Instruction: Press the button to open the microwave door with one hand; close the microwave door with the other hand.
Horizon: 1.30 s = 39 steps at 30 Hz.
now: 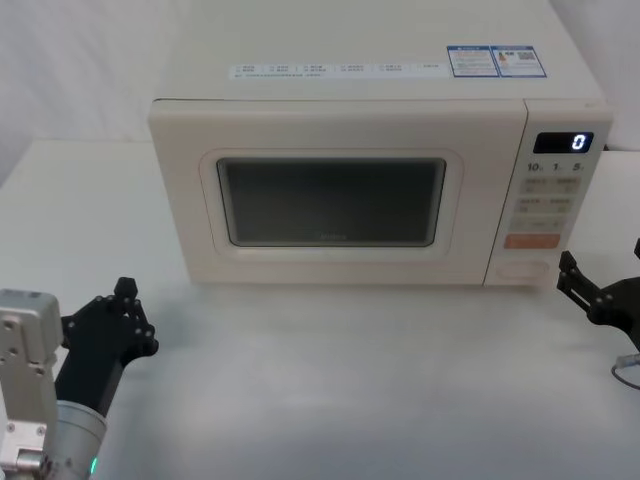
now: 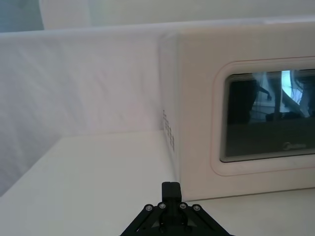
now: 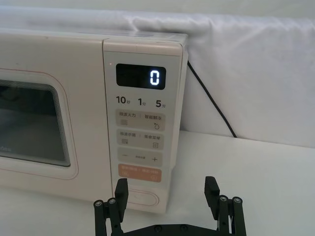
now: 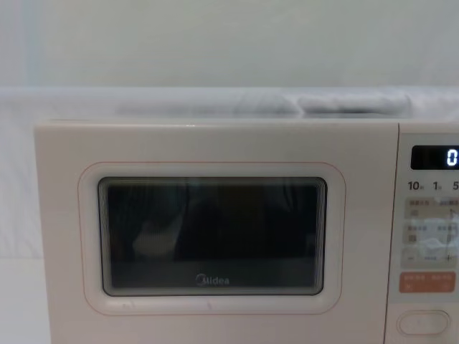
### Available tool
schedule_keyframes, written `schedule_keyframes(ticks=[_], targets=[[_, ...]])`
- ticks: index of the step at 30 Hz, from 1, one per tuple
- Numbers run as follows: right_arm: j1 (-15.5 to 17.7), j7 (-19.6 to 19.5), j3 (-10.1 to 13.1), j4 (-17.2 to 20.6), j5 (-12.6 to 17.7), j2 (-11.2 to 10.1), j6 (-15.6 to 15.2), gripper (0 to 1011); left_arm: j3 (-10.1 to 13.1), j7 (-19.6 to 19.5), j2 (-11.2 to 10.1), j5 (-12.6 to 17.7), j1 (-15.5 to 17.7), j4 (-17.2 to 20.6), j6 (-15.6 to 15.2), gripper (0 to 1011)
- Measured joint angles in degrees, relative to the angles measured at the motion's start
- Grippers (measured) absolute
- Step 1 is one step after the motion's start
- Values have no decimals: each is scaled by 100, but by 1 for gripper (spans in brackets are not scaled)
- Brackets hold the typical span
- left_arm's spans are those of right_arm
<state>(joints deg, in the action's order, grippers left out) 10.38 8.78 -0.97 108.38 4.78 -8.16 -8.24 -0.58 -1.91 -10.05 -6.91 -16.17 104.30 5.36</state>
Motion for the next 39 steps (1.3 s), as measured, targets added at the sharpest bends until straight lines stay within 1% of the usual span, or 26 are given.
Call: schedule_keyframes(ticks=[2,6,8,10,13,15,16,17,18,19,20,21,22,23,25,26,27,28,29,36,39], targets=[[0,0,0,0,0,0,0,1002,-8,-3,7,0,5,-6,0,24],[0,0,0,0,0,0,0,1002,-1,-4,4,-1,0,-5,-1,118],[0,0,0,0,0,0,0,1002,2,-4,1,-2,-1,-3,-2,188],[0,0,0,0,0,0,0,1002,4,-5,-1,-2,-2,-1,-3,225],[-1,0,0,0,0,0,0,1002,9,-6,-5,-4,-3,4,-4,340],[0,0,0,0,0,0,0,1002,12,-7,-7,-4,-5,7,-5,383],[0,0,0,0,0,0,0,1002,13,-7,-7,-5,-5,7,-6,445],[0,0,0,0,0,0,0,1002,14,-8,-8,-5,-6,9,-6,445],[-1,0,0,0,0,0,0,1002,15,-8,-8,-6,-7,10,-6,484],[0,0,0,0,0,0,0,1002,16,-10,-9,-6,-7,12,-7,544],[0,0,0,0,0,0,0,1002,17,-10,-10,-7,-8,12,-8,544],[0,0,0,0,0,0,0,1002,17,-10,-10,-7,-8,13,-8,586],[0,0,0,0,0,0,0,1002,18,-11,-11,-7,-8,13,-8,603],[-1,0,0,0,0,0,0,1002,19,-11,-11,-9,-9,14,-9,658],[-1,0,0,0,0,0,0,1002,20,-11,-12,-9,-9,15,-10,708],[0,0,0,0,0,0,0,1002,21,-12,-13,-10,-10,16,-11,764],[0,0,0,0,0,0,0,1002,21,-12,-13,-11,-10,17,-11,764],[0,0,0,0,0,0,0,1002,22,-12,-13,-11,-10,17,-11,797],[0,0,0,0,0,0,0,1002,22,-12,-14,-11,-9,18,-12,851],[0,0,0,0,0,0,0,1002,23,-12,-16,-11,-10,21,-14,1001],[0,0,0,0,0,0,0,1002,23,-12,-17,-11,-10,22,-14,1001]])
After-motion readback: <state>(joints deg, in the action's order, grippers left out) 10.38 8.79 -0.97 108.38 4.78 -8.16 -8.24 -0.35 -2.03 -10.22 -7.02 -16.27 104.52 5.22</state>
